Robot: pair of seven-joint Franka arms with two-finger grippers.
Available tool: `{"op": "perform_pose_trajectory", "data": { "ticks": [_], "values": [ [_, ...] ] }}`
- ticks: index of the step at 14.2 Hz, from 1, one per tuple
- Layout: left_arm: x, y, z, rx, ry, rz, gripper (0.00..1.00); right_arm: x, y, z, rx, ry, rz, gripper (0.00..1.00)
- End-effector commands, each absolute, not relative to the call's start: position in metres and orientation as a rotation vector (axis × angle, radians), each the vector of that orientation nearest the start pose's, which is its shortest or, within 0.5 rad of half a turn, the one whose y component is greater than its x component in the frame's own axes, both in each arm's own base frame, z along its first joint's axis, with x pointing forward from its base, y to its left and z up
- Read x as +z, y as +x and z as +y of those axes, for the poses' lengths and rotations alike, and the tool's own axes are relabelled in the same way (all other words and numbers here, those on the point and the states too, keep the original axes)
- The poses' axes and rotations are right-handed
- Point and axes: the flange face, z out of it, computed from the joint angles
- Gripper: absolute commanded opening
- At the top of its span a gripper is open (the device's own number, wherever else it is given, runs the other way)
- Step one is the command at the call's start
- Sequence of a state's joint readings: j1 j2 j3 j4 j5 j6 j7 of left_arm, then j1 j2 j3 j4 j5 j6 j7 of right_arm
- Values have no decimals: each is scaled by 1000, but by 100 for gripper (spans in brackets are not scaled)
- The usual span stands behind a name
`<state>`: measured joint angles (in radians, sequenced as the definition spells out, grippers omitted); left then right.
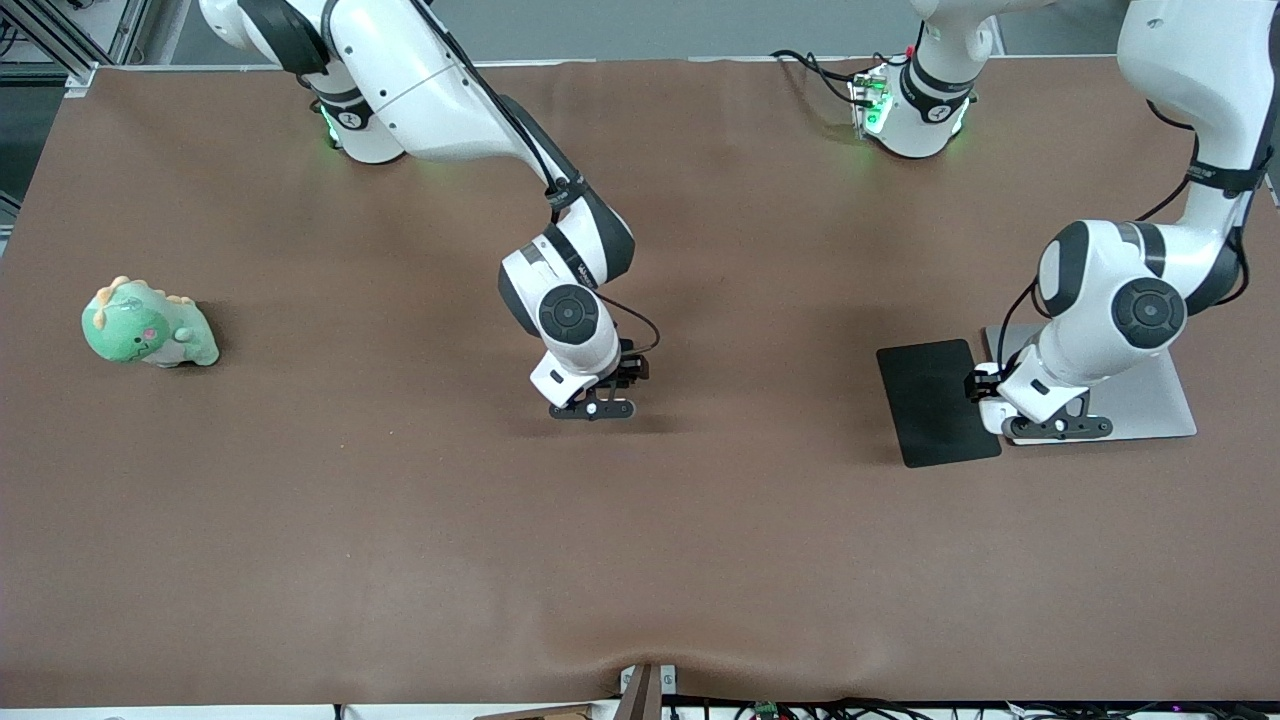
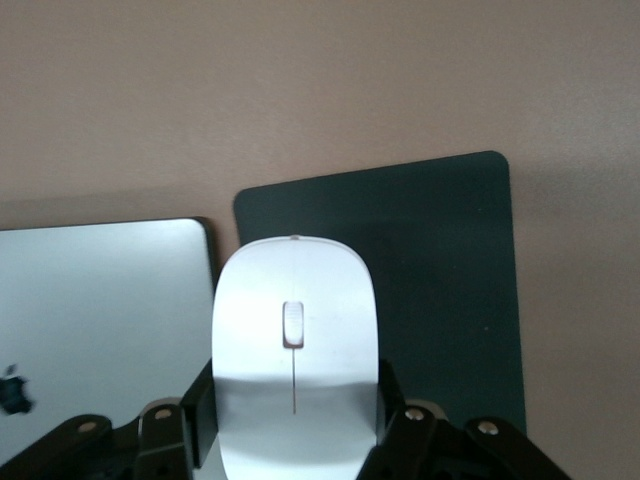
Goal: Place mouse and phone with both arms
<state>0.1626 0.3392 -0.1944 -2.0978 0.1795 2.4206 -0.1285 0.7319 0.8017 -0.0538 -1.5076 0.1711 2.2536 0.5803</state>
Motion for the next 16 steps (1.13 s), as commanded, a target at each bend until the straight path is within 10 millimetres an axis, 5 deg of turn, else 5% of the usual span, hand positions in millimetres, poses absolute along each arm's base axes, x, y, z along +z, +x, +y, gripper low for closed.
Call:
{"op": "perform_pose_trajectory", "data": {
  "ticks": [1, 11, 16],
  "values": [
    [237, 565, -17, -82, -3111, 16, 18, 182, 540, 453, 155, -3090, 6, 100],
    [194, 568, -27, -127, -3148, 35, 25, 177, 534, 459, 187, -3069, 72, 100],
    [189, 571, -32, -123, -3153, 45, 29, 167, 531, 459, 208, -3081, 68, 100]
  ]
}}
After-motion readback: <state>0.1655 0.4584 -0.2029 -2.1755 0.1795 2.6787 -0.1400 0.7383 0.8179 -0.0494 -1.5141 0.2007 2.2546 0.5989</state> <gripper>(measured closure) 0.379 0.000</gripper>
